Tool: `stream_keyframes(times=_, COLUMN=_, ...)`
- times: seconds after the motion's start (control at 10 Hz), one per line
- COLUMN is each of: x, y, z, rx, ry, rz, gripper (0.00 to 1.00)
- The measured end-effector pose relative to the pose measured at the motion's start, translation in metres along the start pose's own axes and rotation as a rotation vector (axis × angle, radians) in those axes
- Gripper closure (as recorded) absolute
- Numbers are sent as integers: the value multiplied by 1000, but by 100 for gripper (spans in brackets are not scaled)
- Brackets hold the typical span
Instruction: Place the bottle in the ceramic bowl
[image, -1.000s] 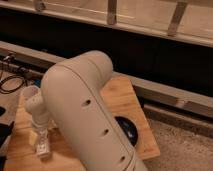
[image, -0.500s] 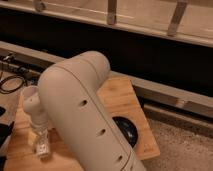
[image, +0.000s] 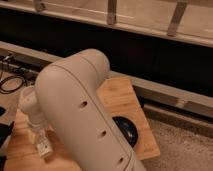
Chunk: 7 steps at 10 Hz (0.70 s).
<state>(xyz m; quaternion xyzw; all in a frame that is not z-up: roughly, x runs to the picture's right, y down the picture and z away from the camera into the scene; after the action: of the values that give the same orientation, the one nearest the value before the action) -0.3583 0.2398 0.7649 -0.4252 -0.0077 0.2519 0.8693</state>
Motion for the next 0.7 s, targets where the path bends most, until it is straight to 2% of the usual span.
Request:
stream_keyframes(times=0.1, x=-1, y=1, z=-5, rx=6, ry=-6, rz=-9, gripper=83)
stream_keyframes(times=0.2, x=-3, y=2, z=-17, rx=16, ry=-31, rz=-22, gripper=93)
stream_keyframes(times=0.3, x=-5, y=3, z=-28, rx=25, ry=-50, rz=-31, gripper=98)
stream_keyframes(times=0.5, x=-12, y=1, z=-51, rx=37, ry=-96, rz=-48, gripper=100)
stream_keyframes(times=0.7, x=-15, y=-18, z=-75, rx=37, ry=-151, rz=-43, gripper=100)
